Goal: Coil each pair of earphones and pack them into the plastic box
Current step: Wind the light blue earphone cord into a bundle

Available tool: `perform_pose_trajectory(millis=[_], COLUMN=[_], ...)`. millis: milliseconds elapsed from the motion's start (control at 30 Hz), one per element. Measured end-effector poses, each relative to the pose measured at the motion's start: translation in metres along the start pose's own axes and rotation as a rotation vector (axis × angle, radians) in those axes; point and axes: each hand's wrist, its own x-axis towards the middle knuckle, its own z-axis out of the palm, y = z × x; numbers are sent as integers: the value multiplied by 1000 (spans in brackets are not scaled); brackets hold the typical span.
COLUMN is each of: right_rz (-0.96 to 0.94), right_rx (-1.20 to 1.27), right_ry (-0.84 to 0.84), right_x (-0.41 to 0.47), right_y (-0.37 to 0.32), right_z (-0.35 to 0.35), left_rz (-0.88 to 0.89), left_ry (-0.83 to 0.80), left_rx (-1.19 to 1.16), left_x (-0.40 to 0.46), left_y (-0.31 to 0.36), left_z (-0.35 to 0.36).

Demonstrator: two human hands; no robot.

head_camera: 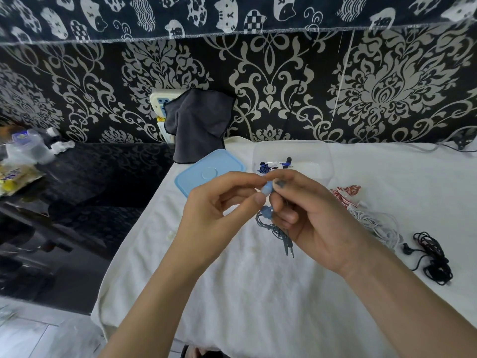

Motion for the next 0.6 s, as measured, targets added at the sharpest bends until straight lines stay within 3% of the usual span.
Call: perform_pose_trajectory(millis=[600], right_rz=[37], right_rx=[106], right_ry=[-37], right_x=[-6], right_y=[4], right_z=[8], left_rz=[65], left_ry=[-45], left_rx=[-79], left_x=[0], left_y=[-2], left_z=[-1])
